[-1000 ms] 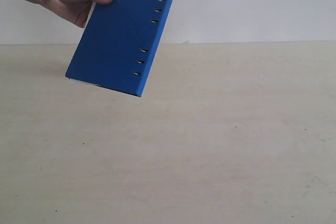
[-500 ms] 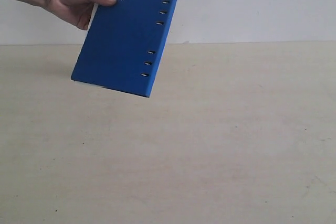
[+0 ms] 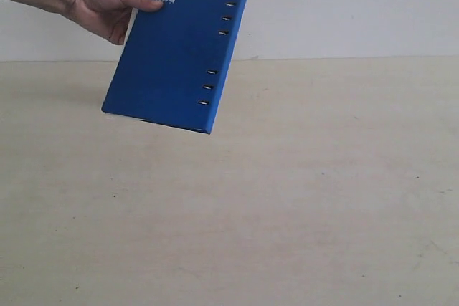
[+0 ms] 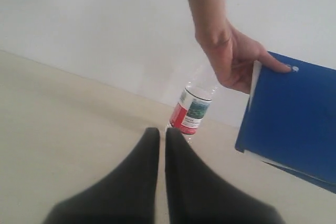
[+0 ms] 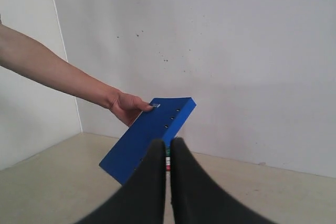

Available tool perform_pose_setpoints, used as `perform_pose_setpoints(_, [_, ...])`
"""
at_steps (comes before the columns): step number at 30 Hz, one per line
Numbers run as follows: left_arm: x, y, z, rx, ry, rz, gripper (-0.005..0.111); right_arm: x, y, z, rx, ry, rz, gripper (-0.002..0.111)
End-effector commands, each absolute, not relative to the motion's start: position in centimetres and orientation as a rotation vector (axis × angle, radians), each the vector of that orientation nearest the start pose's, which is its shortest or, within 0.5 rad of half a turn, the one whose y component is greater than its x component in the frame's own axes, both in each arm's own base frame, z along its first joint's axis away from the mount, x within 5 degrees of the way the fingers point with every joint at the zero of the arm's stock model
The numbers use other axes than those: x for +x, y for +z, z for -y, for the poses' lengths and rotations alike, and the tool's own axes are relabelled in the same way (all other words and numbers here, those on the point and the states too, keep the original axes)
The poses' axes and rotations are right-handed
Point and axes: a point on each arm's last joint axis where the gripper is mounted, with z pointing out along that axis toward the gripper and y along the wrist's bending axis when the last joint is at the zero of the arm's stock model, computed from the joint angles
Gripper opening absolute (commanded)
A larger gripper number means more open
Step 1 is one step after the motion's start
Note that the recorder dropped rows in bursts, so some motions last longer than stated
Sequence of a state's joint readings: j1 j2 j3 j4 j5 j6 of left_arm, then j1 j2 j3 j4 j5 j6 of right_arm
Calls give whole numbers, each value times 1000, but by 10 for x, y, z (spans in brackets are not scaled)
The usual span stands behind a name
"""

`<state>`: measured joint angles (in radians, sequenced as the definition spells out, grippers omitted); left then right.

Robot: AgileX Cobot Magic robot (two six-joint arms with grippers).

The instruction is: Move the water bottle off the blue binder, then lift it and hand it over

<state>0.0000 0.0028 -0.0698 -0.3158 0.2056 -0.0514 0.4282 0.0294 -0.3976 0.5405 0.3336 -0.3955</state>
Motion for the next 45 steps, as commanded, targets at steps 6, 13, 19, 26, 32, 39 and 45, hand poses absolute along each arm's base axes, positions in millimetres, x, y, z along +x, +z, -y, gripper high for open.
perform_pose_setpoints(6, [56,199,0,-104,-103,-1635,4,15,315,-24,-357,569,-1384,1])
perform_pose_setpoints(13, [55,187,-2,59,78,-1770,4,16,315,-23,-355,569,-1382,1])
perform_pose_setpoints(19, [55,188,-2,3,30,-1764,4,16,315,-23,-355,569,-1382,1])
perform_pose_setpoints(26, [55,188,-2,5,32,-1765,4,16,315,-23,-355,569,-1382,1])
perform_pose_setpoints(32, [55,188,-2,8,34,-1765,4,16,315,-23,-355,569,-1382,1])
perform_pose_setpoints(39, [55,188,-2,8,34,-1765,4,16,316,-21,-367,500,-1355,1])
perform_pose_setpoints(45, [55,188,-2,8,34,-1765,4,14,320,-13,-245,393,-1311,0])
